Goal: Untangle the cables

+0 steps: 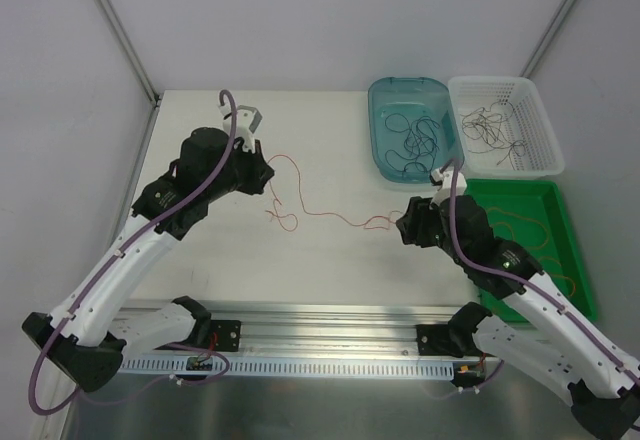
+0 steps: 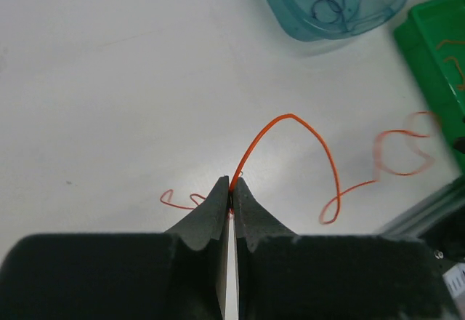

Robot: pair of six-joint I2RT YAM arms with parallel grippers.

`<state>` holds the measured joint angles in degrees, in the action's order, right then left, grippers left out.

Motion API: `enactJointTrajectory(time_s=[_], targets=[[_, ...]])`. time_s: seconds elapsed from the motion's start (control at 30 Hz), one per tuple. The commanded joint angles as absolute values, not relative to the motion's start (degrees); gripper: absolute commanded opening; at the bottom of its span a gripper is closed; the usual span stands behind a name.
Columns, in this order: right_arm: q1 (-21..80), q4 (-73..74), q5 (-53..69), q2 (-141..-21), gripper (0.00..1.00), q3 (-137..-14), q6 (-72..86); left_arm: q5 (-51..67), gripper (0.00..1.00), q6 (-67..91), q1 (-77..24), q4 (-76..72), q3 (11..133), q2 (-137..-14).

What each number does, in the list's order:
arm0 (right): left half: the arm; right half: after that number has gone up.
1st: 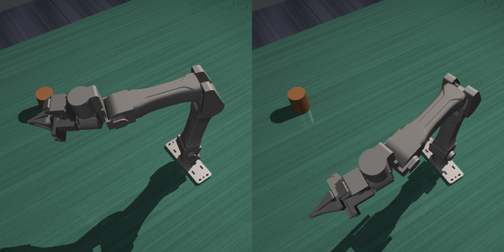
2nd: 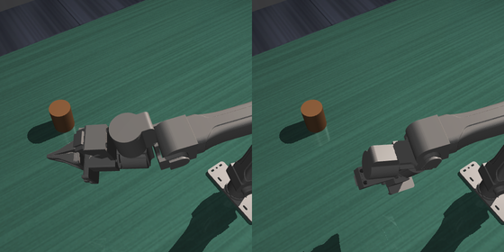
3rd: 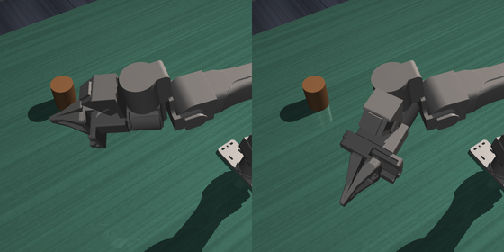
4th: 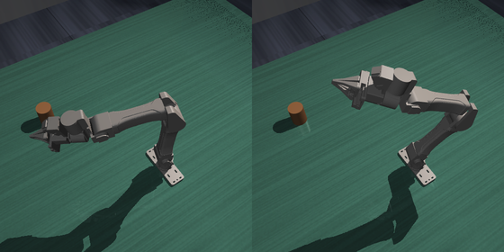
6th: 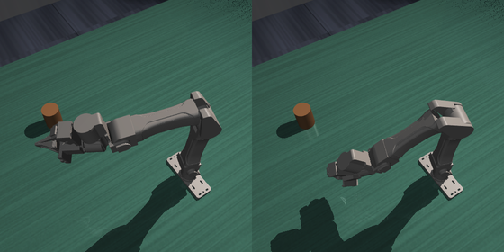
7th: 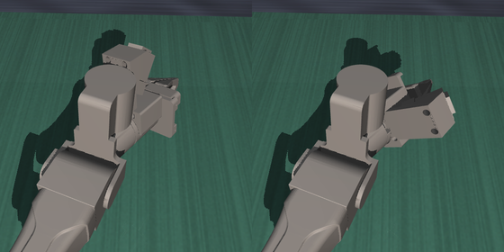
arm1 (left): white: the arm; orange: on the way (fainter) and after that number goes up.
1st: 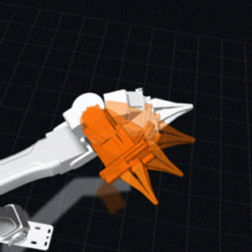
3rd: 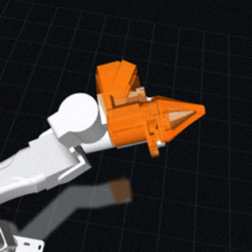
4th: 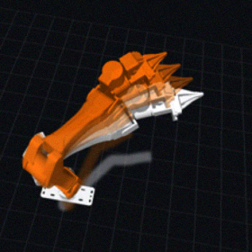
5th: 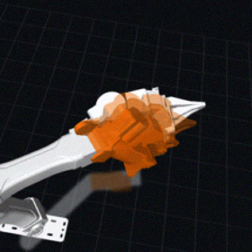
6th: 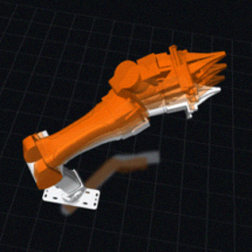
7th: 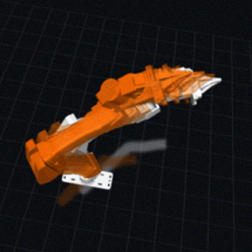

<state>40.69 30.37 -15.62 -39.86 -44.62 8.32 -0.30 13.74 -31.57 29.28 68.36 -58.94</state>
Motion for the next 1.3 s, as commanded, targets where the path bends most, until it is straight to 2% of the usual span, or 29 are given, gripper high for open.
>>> enactJointTrajectory(time_s=[0.0, 0.03, 0.2, 0.23, 0.43, 0.57, 0.93, 1.0, 1.1, 1.13, 1.17, 1.2, 1.27], targets=[[40.6, 27.52, -3.37, -41.04, 0.6, -48.69, 3.0, 10.79, 0.0, 9.76, -34.27, 28.92, 72.15, -62.3], [40.52, 26.47, -1.69, -41.74, 0.67, -49.13, 1.77, 11.94, 0.0, 9.41, -34.97, 28.92, 72.68, -62.84], [40.61, 23.04, 9.2, -42.1, 0.8, -50.8, 0.35, 15.73, 0.0, 9.84, -37.0, 28.74, 74.62, -64.86], [40.61, 21.03, 10.45, -42.01, 0.86, -50.54, -0.08, 17.12, 0.0, 10.02, -37.18, 28.48, 75.14, -65.12], [41.31, 6.45, 18.8, -43.32, 0.99, -44.83, -0.53, 20.39, 0.0, 11.78, -40.6, 27.69, 78.04, -66.79], [43.5, 0.26, 22.76, -46.84, 1.0, -43.94, -1.31, 20.04, 0.0, 12.3, -42.97, 27.33, 79.89, -67.94], [51.24, -4.74, 19.6, -56.77, 0.99, -47.99, -6.85, 18.99, 0.0, 10.81, -47.81, 27.16, 83.93, -69.08], [51.68, -4.83, 19.77, -58.27, 0.95, -48.34, -6.68, 17.68, 0.0, 10.81, -48.08, 27.16, 84.2, -69.08], [52.03, -4.05, 19.78, -58.27, 0.77, -48.25, -6.42, 13.99, 0.0, 10.46, -48.08, 27.16, 83.67, -68.56], [52.12, -3.0, 19.51, -57.84, 0.64, -48.16, -6.42, 10.41, 0.0, 10.37, -48.16, 27.16, 82.71, -68.21], [52.03, -2.29, 19.25, -57.31, 0.57, -47.99, -6.42, 8.28, 0.0, 10.46, -48.08, 27.25, 82.27, -67.94], [52.12, -0.81, 18.2, -55.83, 0.38, -47.47, -6.42, 6.0, 0.0, 10.63, -48.08, 27.25, 81.05, -67.42], [52.03, 1.22, 15.66, -54.24, 0.17, -47.02, -6.85, 0.01, 0.0, 11.51, -47.9, 27.16, 79.81, -66.98]])
